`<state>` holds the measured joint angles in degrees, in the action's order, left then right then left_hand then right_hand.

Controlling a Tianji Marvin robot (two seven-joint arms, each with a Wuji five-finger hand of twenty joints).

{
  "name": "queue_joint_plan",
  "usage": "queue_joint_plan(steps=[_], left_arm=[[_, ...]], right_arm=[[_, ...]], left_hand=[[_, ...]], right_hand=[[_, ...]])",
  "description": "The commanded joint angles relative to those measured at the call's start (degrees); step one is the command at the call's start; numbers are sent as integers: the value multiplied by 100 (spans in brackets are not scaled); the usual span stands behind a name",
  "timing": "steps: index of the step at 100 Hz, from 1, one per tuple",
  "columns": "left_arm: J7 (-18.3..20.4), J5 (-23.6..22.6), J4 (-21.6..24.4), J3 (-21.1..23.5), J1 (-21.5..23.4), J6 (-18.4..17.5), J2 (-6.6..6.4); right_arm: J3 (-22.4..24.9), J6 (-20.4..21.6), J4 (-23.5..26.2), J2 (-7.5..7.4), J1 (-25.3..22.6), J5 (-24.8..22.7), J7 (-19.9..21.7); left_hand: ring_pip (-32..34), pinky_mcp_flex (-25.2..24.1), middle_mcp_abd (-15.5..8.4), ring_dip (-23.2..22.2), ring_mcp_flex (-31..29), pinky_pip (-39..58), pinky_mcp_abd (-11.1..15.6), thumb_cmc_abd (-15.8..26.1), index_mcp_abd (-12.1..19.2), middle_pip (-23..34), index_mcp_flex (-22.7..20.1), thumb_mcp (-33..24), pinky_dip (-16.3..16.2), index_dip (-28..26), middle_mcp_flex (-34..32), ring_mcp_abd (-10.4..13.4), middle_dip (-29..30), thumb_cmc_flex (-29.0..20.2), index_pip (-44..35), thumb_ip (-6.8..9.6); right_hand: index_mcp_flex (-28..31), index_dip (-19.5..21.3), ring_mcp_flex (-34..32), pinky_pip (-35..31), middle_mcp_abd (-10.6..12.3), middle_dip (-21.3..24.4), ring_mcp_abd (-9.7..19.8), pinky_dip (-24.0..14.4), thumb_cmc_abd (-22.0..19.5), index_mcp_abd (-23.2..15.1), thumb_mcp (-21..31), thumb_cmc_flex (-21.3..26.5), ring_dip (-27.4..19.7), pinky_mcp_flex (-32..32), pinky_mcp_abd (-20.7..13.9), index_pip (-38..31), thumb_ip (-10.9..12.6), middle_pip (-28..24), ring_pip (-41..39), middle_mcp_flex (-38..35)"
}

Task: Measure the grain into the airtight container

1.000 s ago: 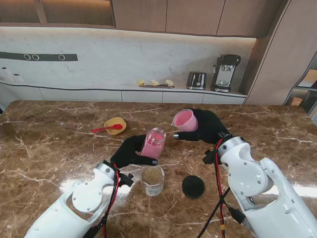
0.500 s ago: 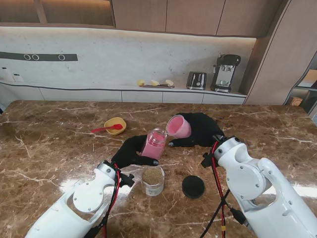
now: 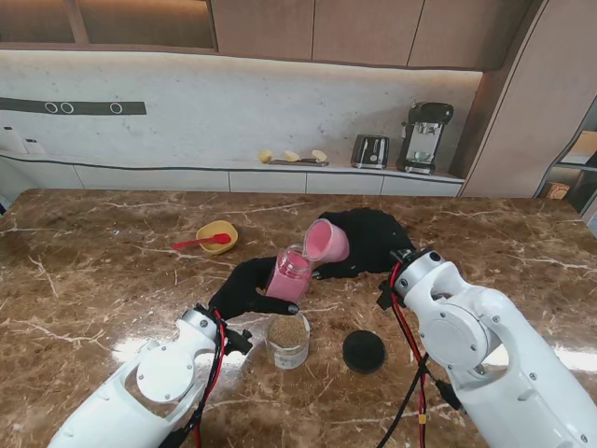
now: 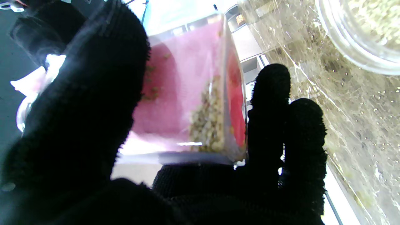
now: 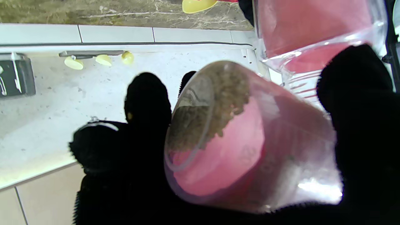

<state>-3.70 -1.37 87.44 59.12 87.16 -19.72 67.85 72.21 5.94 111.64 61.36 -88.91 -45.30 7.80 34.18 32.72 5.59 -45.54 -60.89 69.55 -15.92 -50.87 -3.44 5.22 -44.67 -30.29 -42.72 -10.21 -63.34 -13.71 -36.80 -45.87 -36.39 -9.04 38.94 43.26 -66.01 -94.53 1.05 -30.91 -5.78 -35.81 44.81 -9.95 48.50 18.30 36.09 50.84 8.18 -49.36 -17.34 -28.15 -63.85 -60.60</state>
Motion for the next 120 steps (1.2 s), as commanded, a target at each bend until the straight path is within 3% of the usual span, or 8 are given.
queue_joint_plan(steps=[1,40,74,120], left_arm=[[-6,-16,32,-5,21,13,11],[-36,-62,6,-18,13,-18,14],[-104,-77,21,-21,18,19,33],[-74,-30,65,-41,14,144,34]], right_arm=[[-26,98,27,-29,51,-130,111],[-70,452,153,-118,311,-949,383],[-180,710,231,-143,421,-2201,-108],[-193,1029,348,-202,554,-3054,-367]], left_hand=[[180,-54,-420,21,-109,95,81,1511,1365,628,-1280,-1141,-174,-257,-646,212,-235,-1131,-1631,190],[231,-75,-413,-21,-100,108,66,1516,1345,630,-1290,-1141,-206,-235,-647,198,-243,-1139,-1625,192],[269,-74,-385,-60,-97,131,64,1525,1307,633,-1278,-1130,-242,-215,-636,176,-252,-1150,-1623,192],[310,-54,-344,-102,-105,152,59,1530,1251,635,-1255,-1135,-279,-191,-633,164,-251,-1148,-1615,193]], right_hand=[[368,-57,-544,-469,71,-118,1207,-115,-1226,-401,1113,784,34,181,-634,-222,30,-62,-491,-98],[416,-76,-539,-465,129,-117,1266,-118,-1243,-455,1141,739,26,189,-674,-217,20,-30,-460,-121],[412,-70,-580,-459,166,-131,1361,-124,-1276,-487,1147,705,36,251,-788,-208,12,-22,-465,-153],[432,-47,-599,-434,229,-140,1439,-126,-1310,-549,1147,706,47,288,-875,-198,12,0,-460,-173]])
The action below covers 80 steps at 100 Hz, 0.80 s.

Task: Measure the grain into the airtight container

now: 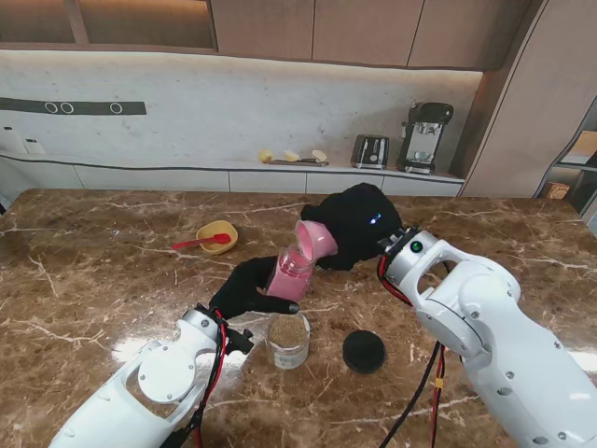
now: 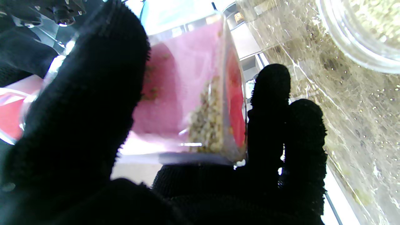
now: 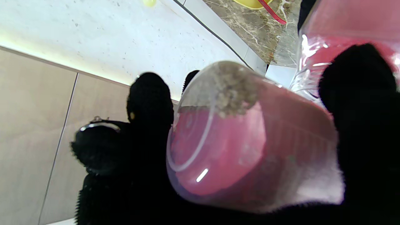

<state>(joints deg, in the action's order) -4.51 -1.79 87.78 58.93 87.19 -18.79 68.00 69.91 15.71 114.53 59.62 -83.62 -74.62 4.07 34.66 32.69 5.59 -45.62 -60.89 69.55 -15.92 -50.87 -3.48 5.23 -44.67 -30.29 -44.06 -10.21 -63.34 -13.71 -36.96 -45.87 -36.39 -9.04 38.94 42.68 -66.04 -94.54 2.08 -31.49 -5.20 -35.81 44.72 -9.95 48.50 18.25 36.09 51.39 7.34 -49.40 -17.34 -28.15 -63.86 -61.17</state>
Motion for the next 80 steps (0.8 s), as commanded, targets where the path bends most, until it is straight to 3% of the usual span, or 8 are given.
queue_joint_plan(steps=[1,80], left_arm=[[7,13,35,-22,12,56,20],[-37,115,165,-29,112,137,36]], right_arm=[[38,55,62,-29,28,-140,-3],[-313,378,45,-247,332,-1921,-642]], left_hand=[[262,-49,-343,-95,-105,153,60,1531,1254,632,-1253,-1135,-146,-190,-630,162,-235,-1147,-1615,193],[305,-20,-299,-139,-142,179,59,1548,1200,640,-1231,-1151,-184,-193,-625,152,-257,-1138,-1608,180]], right_hand=[[433,11,-596,-433,123,-82,1381,-126,-1300,-546,1146,710,47,233,-792,-195,11,0,-459,-116],[391,46,-566,-418,207,-91,1511,-151,-1386,-633,1074,702,66,255,-907,-152,11,31,-454,-79]])
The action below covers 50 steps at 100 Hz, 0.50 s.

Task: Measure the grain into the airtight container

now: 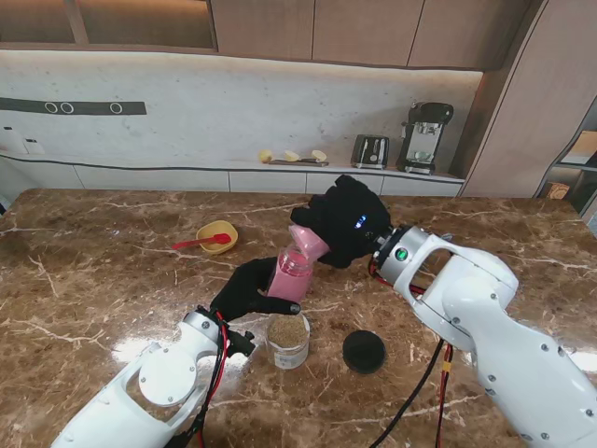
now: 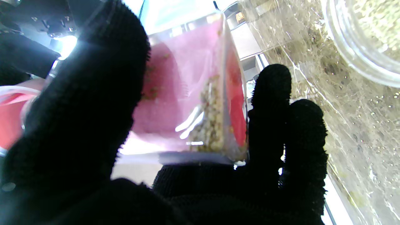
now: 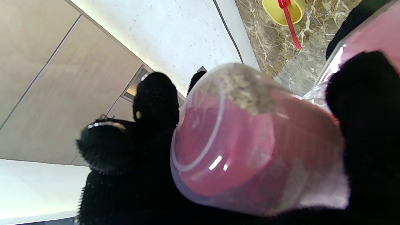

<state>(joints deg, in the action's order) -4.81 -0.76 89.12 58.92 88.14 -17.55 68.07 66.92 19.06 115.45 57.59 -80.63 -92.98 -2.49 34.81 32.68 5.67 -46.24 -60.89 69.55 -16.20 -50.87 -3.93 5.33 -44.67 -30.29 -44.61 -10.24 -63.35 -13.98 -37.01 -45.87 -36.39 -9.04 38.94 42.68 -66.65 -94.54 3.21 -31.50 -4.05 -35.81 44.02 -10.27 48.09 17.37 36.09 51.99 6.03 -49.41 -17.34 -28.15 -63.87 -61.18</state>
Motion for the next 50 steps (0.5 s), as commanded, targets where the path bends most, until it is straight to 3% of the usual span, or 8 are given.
queue_joint_plan(steps=[1,50], left_arm=[[-4,14,30,-29,17,14,28],[-11,143,-6,-90,-60,106,62]], right_arm=[[-17,50,-50,-48,41,-103,5],[-85,378,-124,-131,199,-325,-279]], left_hand=[[291,-20,-306,-77,-142,179,86,1549,1243,631,-1230,-1152,-129,-189,-624,178,-251,-1139,-1607,181],[368,27,-240,-130,-182,233,82,1578,1165,629,-1199,-1149,-169,-171,-607,162,-252,-1132,-1591,173]], right_hand=[[390,46,-505,-418,98,-89,1399,-151,-1318,-604,1115,791,68,194,-778,-149,12,31,-456,-78],[413,23,-455,-460,181,-82,1479,-251,-1285,-705,1116,765,82,164,-915,-87,15,50,-463,-42]])
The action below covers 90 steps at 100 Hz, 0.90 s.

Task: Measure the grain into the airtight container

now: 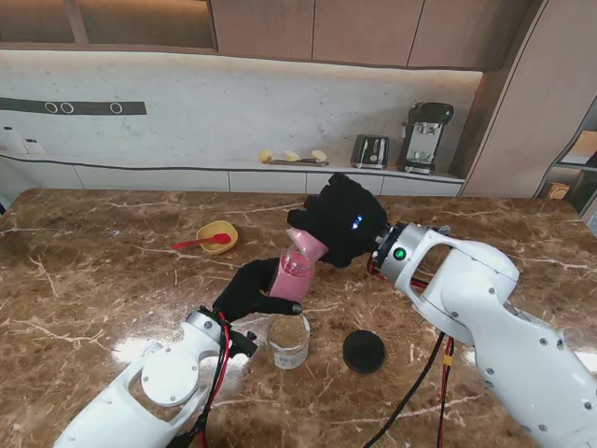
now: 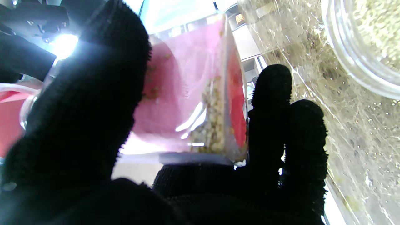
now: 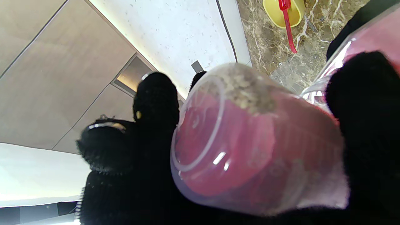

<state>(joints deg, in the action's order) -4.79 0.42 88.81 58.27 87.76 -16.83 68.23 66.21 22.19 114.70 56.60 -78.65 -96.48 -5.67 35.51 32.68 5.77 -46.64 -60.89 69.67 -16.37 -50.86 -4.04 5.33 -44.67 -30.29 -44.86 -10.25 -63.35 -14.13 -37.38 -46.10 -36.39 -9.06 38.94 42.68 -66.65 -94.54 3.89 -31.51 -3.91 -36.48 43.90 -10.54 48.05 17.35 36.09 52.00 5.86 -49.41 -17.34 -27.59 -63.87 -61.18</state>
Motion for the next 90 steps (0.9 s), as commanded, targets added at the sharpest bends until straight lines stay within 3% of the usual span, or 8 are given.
queue_joint_plan(steps=[1,34,90], left_arm=[[-13,27,24,-27,-24,36,46],[-7,69,23,-36,-50,112,55],[84,135,18,-22,-50,58,36]], right_arm=[[-18,74,-55,-32,4,32,33],[-114,210,-183,-28,34,253,-51],[-48,-79,-101,-54,16,-220,171]], left_hand=[[302,30,-243,-92,-185,225,98,1576,1169,628,-1198,-1149,-146,-170,-606,167,-214,-1111,-1591,175],[345,52,-246,-123,-207,253,99,1580,1164,626,-1193,-1151,-173,-165,-609,169,-211,-1105,-1581,170],[422,104,-193,-186,-255,298,91,1597,1127,627,-1169,-1147,-225,-162,-611,161,-213,-1112,-1565,170]], right_hand=[[415,20,-457,-464,112,-81,1467,-189,-1270,-677,1122,764,82,166,-902,-85,15,-8,-464,-45],[366,-117,-458,-458,125,-74,1500,-282,-1108,-626,1239,605,79,191,-955,-31,-6,-14,-458,-12],[406,-189,-378,-432,152,-59,1526,-350,-1120,-674,1204,718,85,141,-977,-57,-1,-4,-438,17]])
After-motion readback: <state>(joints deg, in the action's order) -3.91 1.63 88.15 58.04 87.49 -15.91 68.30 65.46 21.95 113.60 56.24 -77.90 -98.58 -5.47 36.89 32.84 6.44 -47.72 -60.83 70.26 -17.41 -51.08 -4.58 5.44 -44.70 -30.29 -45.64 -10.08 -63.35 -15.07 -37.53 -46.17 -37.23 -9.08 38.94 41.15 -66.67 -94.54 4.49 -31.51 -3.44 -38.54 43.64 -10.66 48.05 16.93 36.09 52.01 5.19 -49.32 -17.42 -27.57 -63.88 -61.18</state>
